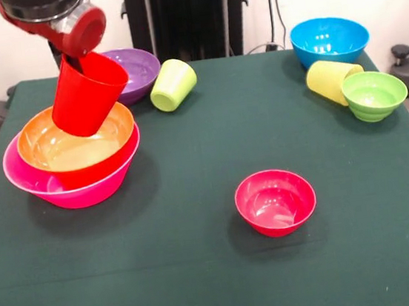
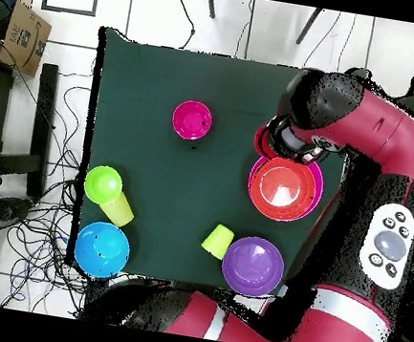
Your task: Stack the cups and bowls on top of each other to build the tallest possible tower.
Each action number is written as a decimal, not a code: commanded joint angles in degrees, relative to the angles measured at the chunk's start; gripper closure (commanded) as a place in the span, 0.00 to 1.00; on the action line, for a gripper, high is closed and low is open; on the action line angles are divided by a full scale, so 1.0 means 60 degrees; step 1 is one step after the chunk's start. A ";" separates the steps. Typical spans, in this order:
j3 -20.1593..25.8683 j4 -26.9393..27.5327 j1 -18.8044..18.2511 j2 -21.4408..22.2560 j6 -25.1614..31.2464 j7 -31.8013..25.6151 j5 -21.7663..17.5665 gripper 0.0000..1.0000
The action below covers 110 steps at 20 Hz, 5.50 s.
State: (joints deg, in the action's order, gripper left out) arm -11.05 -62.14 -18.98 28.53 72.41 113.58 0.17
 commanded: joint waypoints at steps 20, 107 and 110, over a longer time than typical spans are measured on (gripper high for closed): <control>0.2245 -0.1168 -0.0550 -0.0199 -0.0605 -0.3148 -0.2109 1.00; 0.3714 -0.0457 -0.1975 -0.0727 0.1775 -0.4103 -0.3887 1.00; 0.3770 -0.0554 -0.2040 -0.0765 0.1755 -0.4035 -0.3892 1.00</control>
State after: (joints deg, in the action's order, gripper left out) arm 5.92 -65.22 -30.73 28.12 77.80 108.00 -18.91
